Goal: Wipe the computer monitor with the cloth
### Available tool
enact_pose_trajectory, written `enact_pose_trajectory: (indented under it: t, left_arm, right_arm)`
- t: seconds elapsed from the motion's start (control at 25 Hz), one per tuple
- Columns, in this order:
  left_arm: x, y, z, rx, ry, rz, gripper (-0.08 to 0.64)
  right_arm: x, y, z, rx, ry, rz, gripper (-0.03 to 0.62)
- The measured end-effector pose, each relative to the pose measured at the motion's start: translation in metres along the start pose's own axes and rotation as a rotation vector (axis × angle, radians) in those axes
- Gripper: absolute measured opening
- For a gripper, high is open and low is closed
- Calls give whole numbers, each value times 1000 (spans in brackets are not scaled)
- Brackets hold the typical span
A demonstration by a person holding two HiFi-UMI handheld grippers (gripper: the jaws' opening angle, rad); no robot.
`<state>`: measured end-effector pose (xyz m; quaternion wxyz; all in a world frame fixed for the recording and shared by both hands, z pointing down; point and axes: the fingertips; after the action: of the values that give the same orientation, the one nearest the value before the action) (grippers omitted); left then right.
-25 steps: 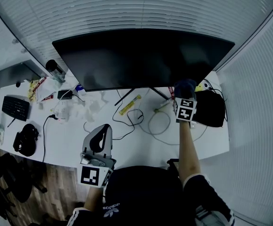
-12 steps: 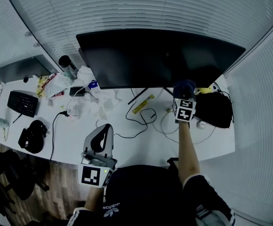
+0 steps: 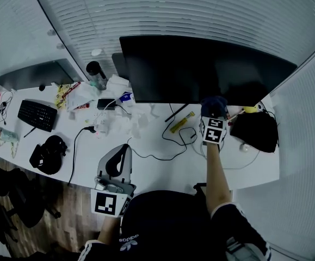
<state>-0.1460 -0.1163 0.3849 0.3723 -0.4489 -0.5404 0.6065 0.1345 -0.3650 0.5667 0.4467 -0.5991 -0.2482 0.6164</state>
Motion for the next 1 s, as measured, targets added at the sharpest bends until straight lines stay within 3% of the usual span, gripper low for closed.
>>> enact_pose_trajectory:
  t: [0.4, 1.0]
  left_arm:
    - [17, -4, 38, -5, 31, 26, 6]
    - [38, -5, 73, 26, 56, -26, 5]
  right_arm:
    - [-5, 8, 60, -27, 27, -6, 46]
    - [-7, 28, 151, -2, 134, -27, 46]
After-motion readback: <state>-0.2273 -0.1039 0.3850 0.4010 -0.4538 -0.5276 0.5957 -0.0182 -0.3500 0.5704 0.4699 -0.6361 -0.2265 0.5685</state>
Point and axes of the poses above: the fingertips, and each gripper's own axes: x backward along the fingers, z to its left, y out of its top, and after that the axes turned 8 degrees about z, right-handed
